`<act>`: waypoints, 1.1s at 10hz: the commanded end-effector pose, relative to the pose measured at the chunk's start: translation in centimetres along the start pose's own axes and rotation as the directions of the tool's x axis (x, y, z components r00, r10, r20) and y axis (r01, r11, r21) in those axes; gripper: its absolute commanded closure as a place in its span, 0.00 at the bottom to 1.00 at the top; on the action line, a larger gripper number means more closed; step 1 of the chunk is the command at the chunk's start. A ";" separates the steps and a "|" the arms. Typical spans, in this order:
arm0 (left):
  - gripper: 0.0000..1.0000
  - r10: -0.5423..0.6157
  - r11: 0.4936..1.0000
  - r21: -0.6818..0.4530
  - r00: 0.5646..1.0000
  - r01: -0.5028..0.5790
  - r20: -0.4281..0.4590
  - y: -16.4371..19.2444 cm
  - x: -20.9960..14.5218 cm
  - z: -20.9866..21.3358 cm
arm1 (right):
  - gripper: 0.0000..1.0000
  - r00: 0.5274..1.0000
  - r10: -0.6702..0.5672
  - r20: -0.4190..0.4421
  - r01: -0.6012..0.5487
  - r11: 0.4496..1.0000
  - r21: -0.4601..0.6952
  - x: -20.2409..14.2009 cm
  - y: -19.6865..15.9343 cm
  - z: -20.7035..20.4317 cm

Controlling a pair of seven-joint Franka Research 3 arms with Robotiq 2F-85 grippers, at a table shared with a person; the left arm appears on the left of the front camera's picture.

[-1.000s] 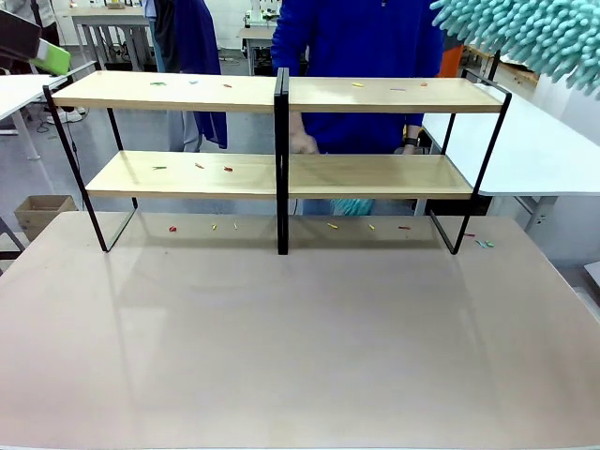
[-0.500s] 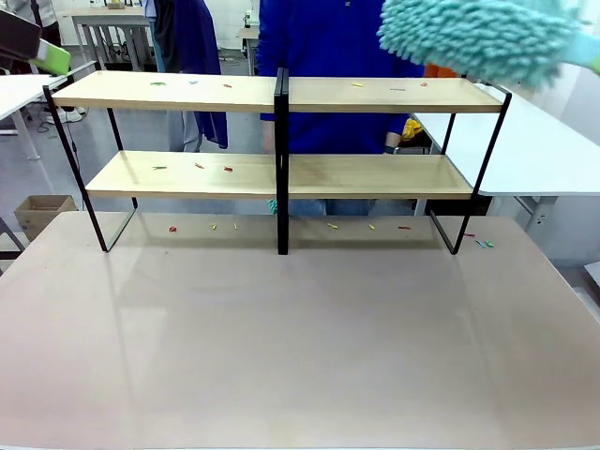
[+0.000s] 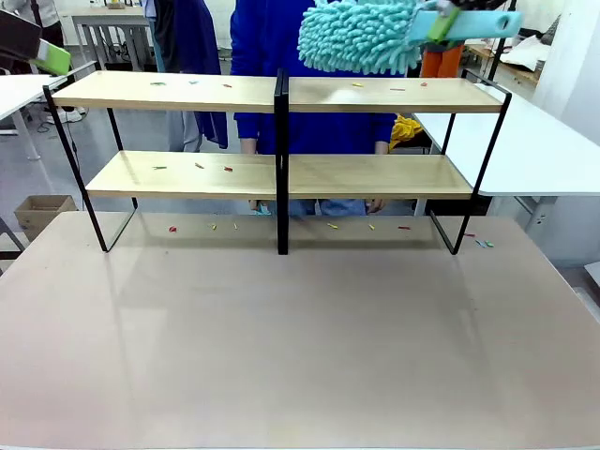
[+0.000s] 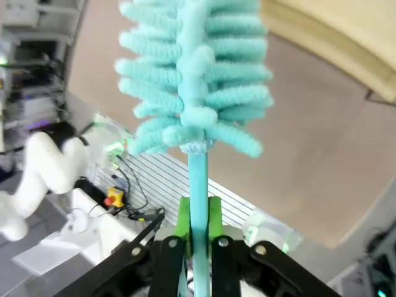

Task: Clean the shelves.
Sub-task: Clean a randomly selected level of the Shelf with the Duster.

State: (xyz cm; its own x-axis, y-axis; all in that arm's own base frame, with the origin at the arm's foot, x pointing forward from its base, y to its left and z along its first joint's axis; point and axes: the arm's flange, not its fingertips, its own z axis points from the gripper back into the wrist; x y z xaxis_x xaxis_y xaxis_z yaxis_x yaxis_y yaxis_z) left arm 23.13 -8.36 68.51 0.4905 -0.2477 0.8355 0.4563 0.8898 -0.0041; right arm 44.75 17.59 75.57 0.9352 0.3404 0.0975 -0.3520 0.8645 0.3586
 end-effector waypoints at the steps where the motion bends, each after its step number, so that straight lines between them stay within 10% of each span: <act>1: 0.00 -0.005 1.000 -0.001 1.000 0.005 0.001 0.0 0.0 0.0 | 0.87 0.995 -0.096 0.004 0.096 0.995 -0.039 0.6 0.0 0.0; 9: 0.00 -0.005 1.000 -0.001 1.000 0.005 0.001 0.0 0.0 0.0 | 0.87 0.953 -0.301 -0.024 0.298 0.951 -0.083 0.2 -4.4 -2.5; 11: 0.00 -0.005 1.000 -0.001 1.000 0.005 0.001 0.0 0.0 0.0 | 0.87 0.866 -0.499 -0.035 0.492 0.862 -0.122 -1.2 -7.6 -2.1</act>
State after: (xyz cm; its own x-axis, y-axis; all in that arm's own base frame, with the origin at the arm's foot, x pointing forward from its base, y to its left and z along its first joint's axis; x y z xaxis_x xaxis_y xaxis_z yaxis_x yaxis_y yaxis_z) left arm 23.11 -8.35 68.52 0.4902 -0.2475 0.8357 0.4563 0.8898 -0.0041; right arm 47.33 12.33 71.68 0.9970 0.0019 -0.0771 0.0202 0.9582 0.2854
